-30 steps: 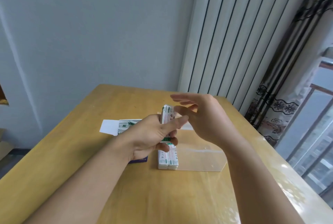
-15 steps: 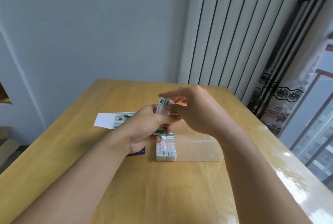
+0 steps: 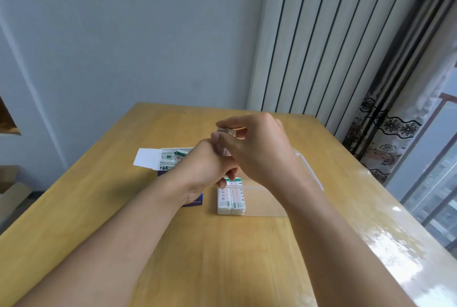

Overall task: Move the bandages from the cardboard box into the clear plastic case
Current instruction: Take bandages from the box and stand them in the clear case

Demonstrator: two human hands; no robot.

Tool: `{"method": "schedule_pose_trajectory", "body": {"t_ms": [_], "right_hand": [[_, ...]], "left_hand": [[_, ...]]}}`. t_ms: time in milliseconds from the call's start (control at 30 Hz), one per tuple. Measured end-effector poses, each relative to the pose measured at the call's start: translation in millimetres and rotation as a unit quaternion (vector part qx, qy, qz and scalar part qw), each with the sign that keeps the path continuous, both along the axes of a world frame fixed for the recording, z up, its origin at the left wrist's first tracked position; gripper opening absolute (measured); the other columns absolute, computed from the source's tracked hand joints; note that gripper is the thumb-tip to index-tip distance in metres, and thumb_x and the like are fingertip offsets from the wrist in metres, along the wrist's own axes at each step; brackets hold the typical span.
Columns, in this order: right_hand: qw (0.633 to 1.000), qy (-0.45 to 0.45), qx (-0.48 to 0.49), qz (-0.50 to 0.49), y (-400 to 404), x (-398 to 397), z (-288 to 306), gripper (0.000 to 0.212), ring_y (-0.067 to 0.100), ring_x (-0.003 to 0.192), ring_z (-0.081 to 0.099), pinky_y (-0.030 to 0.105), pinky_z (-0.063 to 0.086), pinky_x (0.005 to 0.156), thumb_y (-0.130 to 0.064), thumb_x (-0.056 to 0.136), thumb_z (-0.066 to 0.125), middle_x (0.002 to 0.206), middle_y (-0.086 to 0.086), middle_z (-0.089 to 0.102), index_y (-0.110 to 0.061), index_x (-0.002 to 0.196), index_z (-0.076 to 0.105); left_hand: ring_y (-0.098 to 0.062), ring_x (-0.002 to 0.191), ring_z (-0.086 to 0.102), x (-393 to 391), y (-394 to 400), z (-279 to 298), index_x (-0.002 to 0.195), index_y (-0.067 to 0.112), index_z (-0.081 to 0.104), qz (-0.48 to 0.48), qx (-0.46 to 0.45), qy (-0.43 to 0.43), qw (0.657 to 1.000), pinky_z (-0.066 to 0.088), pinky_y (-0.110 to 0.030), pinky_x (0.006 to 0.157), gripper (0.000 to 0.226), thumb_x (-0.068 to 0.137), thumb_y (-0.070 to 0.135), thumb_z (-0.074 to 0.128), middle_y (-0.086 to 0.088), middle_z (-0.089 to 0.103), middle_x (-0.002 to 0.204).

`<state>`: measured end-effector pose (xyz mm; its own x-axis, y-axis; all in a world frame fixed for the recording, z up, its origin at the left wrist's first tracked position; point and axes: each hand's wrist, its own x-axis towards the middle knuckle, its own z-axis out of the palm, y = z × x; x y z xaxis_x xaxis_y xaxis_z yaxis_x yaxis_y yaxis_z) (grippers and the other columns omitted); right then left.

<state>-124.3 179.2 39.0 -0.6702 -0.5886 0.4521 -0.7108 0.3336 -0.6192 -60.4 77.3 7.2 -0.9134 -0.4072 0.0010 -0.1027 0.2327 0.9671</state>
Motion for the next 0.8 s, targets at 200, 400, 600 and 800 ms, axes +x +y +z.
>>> {"method": "schedule_pose_trajectory", "body": {"t_ms": [200, 400, 600, 800], "right_hand": [[1.0, 0.01, 0.009, 0.024, 0.9, 0.2, 3.6, 0.018, -0.001, 0.096, 0.068, 0.01, 0.049, 0.073, -0.036, 0.092, 0.069, 0.099, -0.013, 0.076, -0.029, 0.107, 0.078], [0.988, -0.054, 0.115, 0.085, 23.6, -22.2, 15.2, 0.036, 0.003, 0.123, 0.059, 0.027, 0.047, 0.103, -0.037, 0.099, 0.062, 0.132, -0.016, 0.065, -0.032, 0.135, 0.063], [0.98, -0.136, 0.063, 0.133, 25.3, -24.7, 12.6, 0.009, 0.004, 0.105, 0.068, 0.037, 0.054, 0.099, -0.023, 0.089, 0.077, 0.103, -0.008, 0.076, -0.018, 0.096, 0.075], [0.974, -0.177, -0.109, 0.088, 32.1, -41.9, 16.6, 0.006, 0.022, 0.089, 0.075, 0.039, 0.061, 0.087, -0.008, 0.091, 0.073, 0.091, 0.006, 0.078, -0.013, 0.092, 0.071]], "left_hand": [[-0.015, 0.052, 0.039, 2.3, 2.3, 2.3, 0.078, 0.014, 0.056, -0.026, 0.014, 0.013, 0.999, 0.03, -0.021, 0.043, 0.027, 0.092, -0.004, 0.042, -0.007, 0.044, 0.057], [-0.012, 0.053, 0.041, 4.9, -3.1, 5.5, 0.103, 0.013, 0.065, -0.098, 0.114, 0.004, 0.989, 0.031, -0.02, 0.045, 0.015, 0.091, 0.013, 0.074, 0.0, 0.042, 0.058], [-0.01, 0.052, 0.042, 5.0, 0.2, 5.6, 0.097, 0.013, 0.063, -0.124, 0.154, 0.006, 0.98, 0.033, -0.02, 0.045, 0.012, 0.091, 0.009, 0.072, -0.001, 0.043, 0.059], [-0.021, 0.075, 0.072, 4.0, -2.3, 5.7, 0.154, 0.015, 0.031, -0.073, 0.144, 0.006, 0.987, 0.055, -0.027, 0.062, 0.094, 0.076, 0.019, 0.083, -0.009, 0.075, 0.095]]}}
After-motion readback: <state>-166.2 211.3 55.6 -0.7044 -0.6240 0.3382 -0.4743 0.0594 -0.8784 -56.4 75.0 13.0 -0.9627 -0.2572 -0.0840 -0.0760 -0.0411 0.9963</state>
